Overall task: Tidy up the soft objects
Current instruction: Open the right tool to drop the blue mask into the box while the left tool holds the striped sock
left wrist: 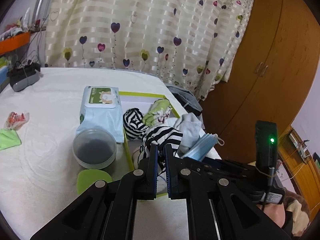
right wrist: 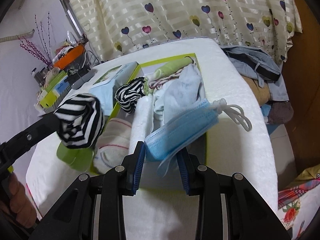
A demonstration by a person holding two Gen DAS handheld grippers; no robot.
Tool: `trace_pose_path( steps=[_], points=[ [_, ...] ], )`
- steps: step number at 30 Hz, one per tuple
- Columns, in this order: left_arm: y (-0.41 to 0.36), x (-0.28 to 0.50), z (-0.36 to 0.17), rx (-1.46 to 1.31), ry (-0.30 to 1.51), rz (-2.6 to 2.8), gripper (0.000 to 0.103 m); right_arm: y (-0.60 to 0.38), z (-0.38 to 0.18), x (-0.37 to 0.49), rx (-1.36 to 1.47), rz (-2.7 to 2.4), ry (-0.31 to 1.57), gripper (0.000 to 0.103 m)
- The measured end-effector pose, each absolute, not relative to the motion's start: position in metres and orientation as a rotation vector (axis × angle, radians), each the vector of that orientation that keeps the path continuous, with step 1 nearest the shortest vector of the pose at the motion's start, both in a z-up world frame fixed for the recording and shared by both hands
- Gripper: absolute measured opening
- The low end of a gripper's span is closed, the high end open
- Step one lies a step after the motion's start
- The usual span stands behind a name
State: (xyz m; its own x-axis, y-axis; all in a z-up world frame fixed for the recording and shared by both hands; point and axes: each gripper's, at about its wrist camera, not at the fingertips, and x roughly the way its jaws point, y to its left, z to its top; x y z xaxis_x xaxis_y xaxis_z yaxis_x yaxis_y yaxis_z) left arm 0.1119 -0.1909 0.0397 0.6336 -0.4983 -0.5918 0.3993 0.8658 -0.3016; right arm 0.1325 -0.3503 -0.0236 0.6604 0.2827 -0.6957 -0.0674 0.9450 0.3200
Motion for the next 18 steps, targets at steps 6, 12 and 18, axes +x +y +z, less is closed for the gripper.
trace_pose_path(
  steps=[6, 12, 18],
  points=[
    [-0.191, 0.120, 0.038, -0.152, 0.727, -0.510, 0.007, -0.349, -0.025, 0.158, 0.260, 0.215, 0.828, 0.034],
    [-0.193, 0.124, 0.037, -0.153, 0.732, -0.507, 0.007, -0.352, -0.027, 0.172, 0.286, 0.216, 0.842, 0.037],
    [-0.202, 0.125, 0.032, -0.142, 0.739, -0.526, 0.007, -0.356, -0.023, 0.145, 0.269, 0.203, 0.837, 0.048]
  ],
)
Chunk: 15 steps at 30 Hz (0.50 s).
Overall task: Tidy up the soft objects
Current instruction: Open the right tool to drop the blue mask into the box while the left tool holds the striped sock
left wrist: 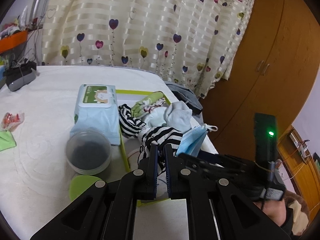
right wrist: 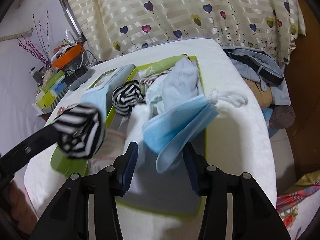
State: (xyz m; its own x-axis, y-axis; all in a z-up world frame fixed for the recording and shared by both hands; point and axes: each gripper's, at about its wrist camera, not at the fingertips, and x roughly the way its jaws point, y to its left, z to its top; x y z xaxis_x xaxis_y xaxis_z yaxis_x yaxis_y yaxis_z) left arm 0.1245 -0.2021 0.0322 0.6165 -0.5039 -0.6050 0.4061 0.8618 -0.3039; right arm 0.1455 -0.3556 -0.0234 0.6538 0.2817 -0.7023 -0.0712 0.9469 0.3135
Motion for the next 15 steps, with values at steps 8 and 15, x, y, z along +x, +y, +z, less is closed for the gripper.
trace_pose_path(
  steps=[8, 15],
  points=[
    [-0.227, 0.121, 0.022, -0.107, 0.771, -0.572, 0.007, -0.369, -0.008, 0.116, 0.269, 0.171, 0.789, 0.048],
    [-0.252, 0.119, 0.006, -0.067, 0.834, -0.637, 0.007, -0.385, -0.003, 0.110, 0.292, 0.138, 0.758, 0.048]
  ],
)
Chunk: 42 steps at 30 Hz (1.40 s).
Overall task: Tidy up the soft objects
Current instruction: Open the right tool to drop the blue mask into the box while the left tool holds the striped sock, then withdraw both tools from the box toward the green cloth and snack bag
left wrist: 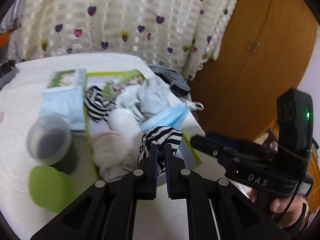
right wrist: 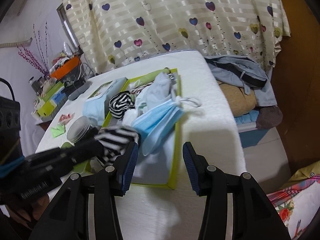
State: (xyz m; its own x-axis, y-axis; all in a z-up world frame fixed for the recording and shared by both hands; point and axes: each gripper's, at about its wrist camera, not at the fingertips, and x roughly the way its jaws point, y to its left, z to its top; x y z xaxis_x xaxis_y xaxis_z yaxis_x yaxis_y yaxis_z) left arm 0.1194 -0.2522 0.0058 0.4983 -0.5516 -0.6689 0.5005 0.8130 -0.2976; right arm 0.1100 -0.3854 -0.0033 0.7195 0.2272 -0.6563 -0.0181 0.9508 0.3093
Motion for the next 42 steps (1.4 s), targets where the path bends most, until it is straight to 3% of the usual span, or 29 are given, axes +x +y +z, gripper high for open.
trace_pose_path(
  steps=[8, 13, 42],
  points=[
    [-0.266, 0.130, -0.010, -0.052, 0.885, -0.647, 0.007, -0.395, -0.005, 0.110, 0.306, 0.129, 0.755, 0.048],
    [-0.262, 0.122, 0.000, -0.045, 0.843, -0.644, 0.024, -0.395, -0.002, 0.109, 0.295, 0.132, 0.745, 0.048],
    [-0.154, 0.068, 0.048, -0.090, 0.662, -0.383, 0.025, -0.298, 0.050, 0.062, 0.145, 0.239, 0.631, 0.052]
  ],
)
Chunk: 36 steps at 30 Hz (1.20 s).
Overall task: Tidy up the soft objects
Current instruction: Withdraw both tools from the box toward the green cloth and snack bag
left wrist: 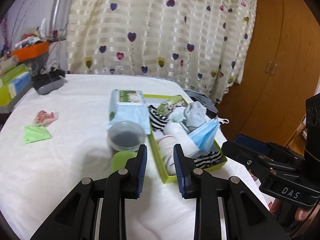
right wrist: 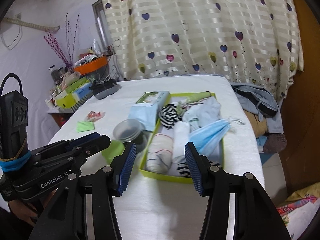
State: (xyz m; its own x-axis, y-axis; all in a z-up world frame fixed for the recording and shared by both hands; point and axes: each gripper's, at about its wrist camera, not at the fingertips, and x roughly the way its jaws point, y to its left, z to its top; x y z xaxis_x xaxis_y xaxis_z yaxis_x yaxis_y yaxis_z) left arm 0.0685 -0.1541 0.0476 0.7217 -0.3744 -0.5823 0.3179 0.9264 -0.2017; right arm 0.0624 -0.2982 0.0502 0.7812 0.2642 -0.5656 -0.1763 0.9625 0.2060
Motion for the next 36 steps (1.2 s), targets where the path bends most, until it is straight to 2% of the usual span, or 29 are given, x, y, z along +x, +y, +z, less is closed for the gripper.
trace_pose_path(
  steps=[36],
  points=[
    [-0.054, 0.060, 0.039, -0.188, 0.650, -0.211, 0.025, -0.203, 0.055, 0.076, 0.025, 0.395, 0.664, 0.052]
  ],
)
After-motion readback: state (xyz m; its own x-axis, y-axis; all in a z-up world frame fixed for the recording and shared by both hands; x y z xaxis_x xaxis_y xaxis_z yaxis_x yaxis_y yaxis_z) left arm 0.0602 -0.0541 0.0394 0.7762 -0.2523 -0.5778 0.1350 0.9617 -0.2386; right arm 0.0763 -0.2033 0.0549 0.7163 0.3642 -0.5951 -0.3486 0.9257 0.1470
